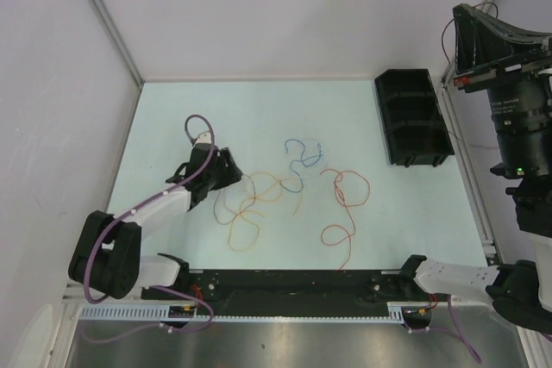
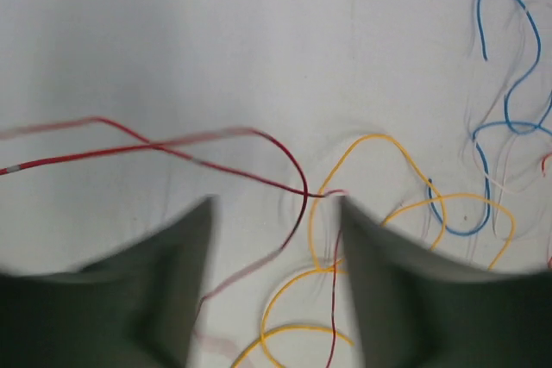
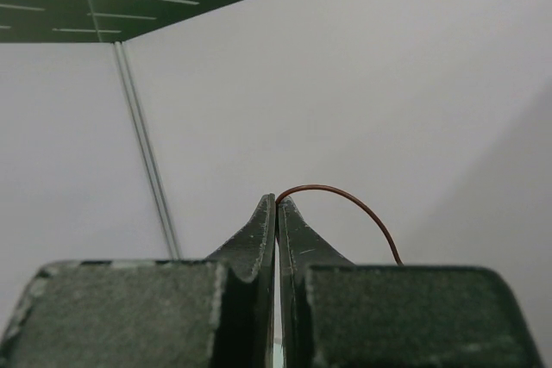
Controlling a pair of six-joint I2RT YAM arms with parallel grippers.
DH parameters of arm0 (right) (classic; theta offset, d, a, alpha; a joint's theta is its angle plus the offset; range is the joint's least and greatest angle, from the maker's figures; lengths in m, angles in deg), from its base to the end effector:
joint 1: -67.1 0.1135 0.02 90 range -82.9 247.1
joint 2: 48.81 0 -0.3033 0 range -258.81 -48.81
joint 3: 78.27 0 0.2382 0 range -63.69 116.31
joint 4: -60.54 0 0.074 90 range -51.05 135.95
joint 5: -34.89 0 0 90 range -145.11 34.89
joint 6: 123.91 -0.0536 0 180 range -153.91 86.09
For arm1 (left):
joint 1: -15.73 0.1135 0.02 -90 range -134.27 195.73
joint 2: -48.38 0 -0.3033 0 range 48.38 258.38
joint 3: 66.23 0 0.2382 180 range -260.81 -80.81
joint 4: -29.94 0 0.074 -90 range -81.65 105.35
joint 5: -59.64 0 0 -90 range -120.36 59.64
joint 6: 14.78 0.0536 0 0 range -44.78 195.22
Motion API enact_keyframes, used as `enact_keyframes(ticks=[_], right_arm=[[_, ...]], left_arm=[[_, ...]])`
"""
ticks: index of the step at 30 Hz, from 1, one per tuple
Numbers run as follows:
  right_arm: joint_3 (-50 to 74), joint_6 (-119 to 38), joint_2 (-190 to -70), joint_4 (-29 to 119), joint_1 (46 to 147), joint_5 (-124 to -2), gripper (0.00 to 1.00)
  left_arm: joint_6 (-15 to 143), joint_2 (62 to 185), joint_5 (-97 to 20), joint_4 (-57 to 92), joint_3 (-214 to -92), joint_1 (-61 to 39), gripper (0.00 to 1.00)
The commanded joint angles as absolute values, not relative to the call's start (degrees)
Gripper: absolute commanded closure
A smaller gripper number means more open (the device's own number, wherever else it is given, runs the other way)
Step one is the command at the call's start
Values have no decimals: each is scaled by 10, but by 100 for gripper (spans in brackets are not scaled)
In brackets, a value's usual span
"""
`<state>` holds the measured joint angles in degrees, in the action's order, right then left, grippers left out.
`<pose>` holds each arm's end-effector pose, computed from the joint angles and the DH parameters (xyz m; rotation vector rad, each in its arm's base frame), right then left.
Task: Untangle the cables
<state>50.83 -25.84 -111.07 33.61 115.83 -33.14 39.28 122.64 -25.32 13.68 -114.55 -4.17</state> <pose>0.0595 0.0374 0.6803 -0.0961 0.9389 0.4894 0.2332 -0.0794 0.2157 -0.3711 2.3070 -0.3939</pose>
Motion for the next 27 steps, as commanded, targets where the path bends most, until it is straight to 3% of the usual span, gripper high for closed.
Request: enact_keyframes(ticks=[1,8,16,22,27], right_arm=[[490,-229,-1137,330,1157,-278,100],[450,-193,-1140,350,1134,-222,100],[460,-282,-1203,306,981,-288,100],[549,-364,-1294,255,843,-383,100],[628,-380,-1377,201,783,-412,100]], left_arm=[[403,1233,-299,66,-1241,-40,1],[423,1126,-337,-86,-1319,-40,0],[516,939,-333,-244,-1301,-40,0],[521,841,-357,-225,-1254,-41,0],[530,791,-308,-212,-1252,-34,0]])
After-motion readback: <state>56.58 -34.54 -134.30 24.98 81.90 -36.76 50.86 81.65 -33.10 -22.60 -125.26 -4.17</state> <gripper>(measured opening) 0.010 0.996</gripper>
